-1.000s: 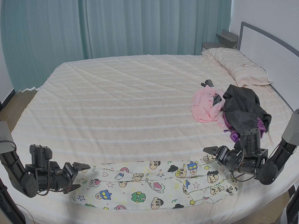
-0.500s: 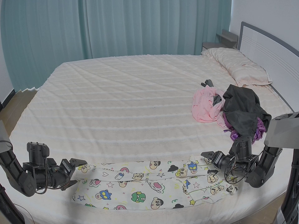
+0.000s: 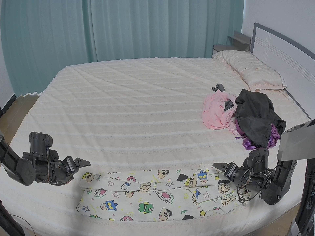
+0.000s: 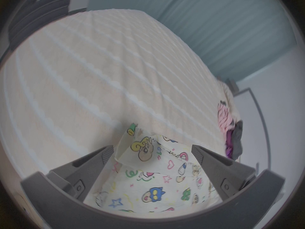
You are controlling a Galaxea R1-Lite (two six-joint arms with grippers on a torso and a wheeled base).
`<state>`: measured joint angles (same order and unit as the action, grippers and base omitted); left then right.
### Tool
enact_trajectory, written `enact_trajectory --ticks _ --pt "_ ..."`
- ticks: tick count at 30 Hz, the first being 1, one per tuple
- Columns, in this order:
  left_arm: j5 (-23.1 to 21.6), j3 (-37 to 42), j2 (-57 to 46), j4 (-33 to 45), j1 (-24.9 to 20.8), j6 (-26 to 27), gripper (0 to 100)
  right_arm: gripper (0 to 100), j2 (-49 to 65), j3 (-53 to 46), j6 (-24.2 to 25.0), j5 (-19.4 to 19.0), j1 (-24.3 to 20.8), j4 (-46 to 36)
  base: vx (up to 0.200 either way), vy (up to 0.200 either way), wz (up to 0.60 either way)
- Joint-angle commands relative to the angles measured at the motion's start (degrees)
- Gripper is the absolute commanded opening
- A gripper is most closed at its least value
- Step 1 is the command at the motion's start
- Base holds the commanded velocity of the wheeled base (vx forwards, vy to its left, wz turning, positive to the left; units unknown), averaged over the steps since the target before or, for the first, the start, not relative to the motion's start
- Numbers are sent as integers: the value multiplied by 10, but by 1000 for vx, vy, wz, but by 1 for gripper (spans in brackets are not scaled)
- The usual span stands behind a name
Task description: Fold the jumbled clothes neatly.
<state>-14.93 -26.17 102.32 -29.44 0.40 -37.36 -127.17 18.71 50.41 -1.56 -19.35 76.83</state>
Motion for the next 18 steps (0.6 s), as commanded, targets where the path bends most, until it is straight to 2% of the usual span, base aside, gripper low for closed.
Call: enact_trajectory --ticks 1,2,3,14,18 --pt "3 -110 39 108 3 137 100 100 -1 -14 0 11 -17 8 0 0 0" --pt "1 -116 51 113 3 169 100 100 -1 -14 0 16 -22 8 0 0 0" --pt "0 -121 54 116 2 176 100 100 -1 -15 0 16 -24 8 0 0 0" --pt "-3 -136 119 118 -8 208 100 100 -2 -18 0 16 -24 8 0 0 0" --pt "-35 -138 126 116 -13 206 100 100 -2 -18 0 16 -24 8 0 0 0"
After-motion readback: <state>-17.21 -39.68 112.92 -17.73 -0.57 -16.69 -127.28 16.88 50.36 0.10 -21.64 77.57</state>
